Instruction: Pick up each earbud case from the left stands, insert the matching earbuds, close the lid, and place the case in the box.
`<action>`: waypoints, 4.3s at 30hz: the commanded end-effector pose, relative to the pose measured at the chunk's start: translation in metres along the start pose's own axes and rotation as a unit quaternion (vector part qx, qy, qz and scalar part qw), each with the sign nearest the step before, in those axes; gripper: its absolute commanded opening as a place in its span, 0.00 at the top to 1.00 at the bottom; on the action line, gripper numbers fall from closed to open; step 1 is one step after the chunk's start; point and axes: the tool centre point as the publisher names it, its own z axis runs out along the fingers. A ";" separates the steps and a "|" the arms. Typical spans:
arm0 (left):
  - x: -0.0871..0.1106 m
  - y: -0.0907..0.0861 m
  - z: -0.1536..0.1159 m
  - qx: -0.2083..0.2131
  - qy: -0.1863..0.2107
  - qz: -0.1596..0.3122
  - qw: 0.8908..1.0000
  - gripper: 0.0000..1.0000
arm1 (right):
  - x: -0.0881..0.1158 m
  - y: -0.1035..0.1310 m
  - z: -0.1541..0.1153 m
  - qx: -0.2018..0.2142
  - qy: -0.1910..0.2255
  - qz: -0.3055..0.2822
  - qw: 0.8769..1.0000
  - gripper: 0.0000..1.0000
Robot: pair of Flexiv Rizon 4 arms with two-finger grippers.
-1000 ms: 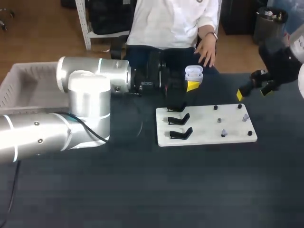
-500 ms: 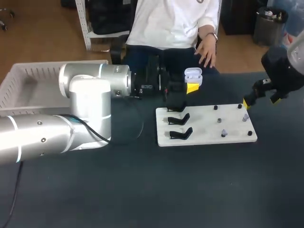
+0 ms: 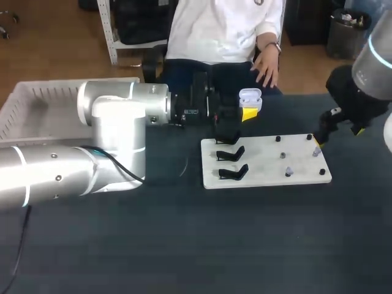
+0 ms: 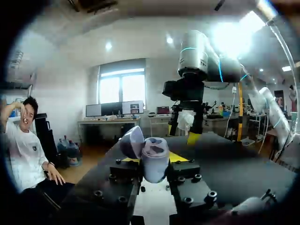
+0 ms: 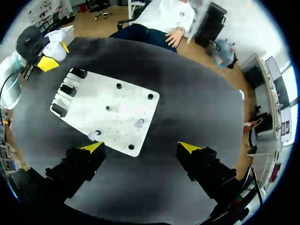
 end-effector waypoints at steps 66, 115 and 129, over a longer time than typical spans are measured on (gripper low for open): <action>0.000 -0.001 0.000 -0.002 -0.001 0.001 1.000 1.00 | -0.016 0.003 0.083 0.009 0.102 -0.036 0.994 0.56; 0.000 -0.001 0.000 -0.002 -0.001 0.001 1.000 1.00 | -0.045 0.049 -0.039 0.026 0.130 0.001 0.991 1.00; 0.000 -0.001 0.000 -0.002 -0.001 0.001 1.000 1.00 | -0.057 0.061 -0.060 0.030 0.129 0.015 0.991 1.00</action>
